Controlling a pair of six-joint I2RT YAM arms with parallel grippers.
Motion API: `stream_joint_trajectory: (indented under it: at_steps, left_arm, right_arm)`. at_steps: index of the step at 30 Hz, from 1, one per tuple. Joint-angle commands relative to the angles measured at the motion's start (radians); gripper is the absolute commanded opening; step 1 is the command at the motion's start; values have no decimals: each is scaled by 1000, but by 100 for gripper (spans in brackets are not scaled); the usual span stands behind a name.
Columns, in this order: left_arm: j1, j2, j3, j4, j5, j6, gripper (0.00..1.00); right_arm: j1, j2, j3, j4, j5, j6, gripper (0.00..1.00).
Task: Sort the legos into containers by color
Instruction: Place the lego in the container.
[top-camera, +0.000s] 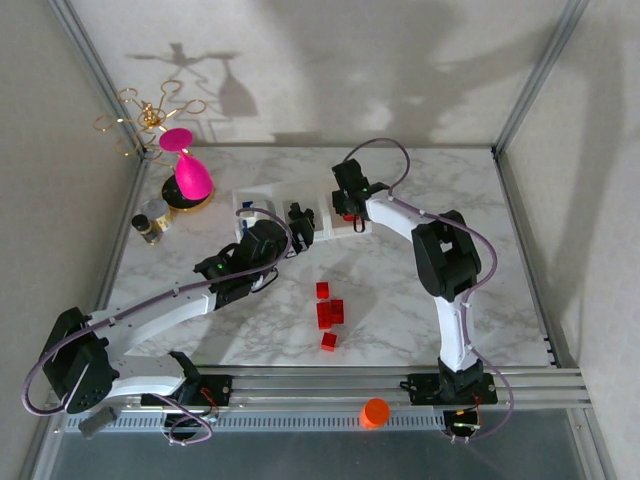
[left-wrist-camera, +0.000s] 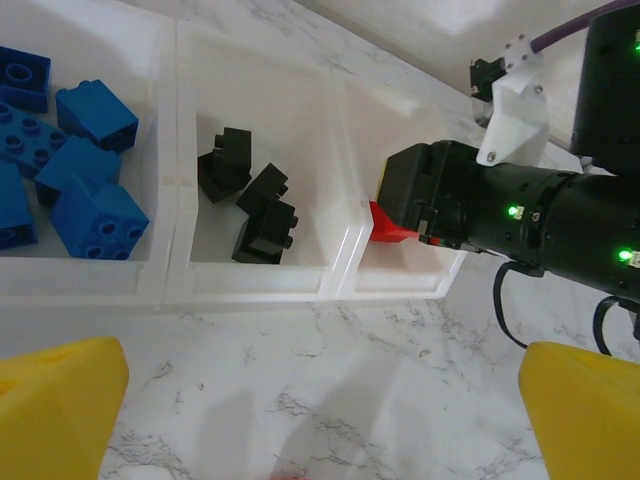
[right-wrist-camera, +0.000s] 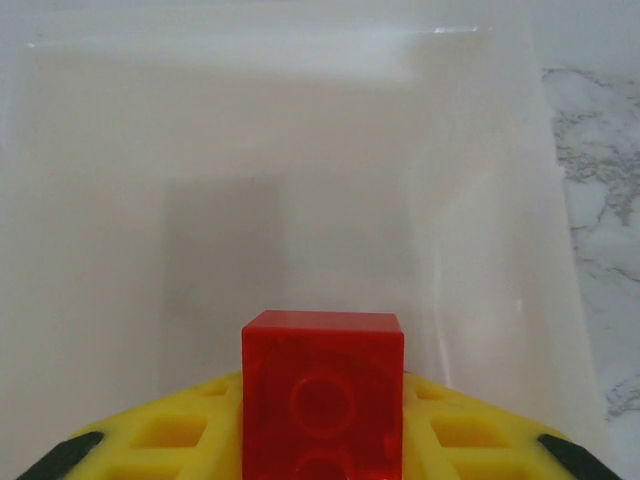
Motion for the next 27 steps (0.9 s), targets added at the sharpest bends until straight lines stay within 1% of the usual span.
stream_joint_trajectory:
  at_steps: [1,9,13,20,27]
  left_arm:
    - [12,2,30,8,-19,19,100]
    - [15,-14,33,7,5,21,100]
    - [16,-36,36,1,6,23,100]
    - [17,-91,30,-30,1,23,100]
    - [19,-187,-32,-67,4,-13,100]
  right_arm:
    - [-5,16,25,-20,6,-12,37]
    - [-5,-20,27,-13,-33,-28,48]
    - [-5,-63,15,-8,-59,-26,49]
    - [0,-171,-63,18,-131,-5,50]
    - [14,-323,-233,21,-148,17,52]
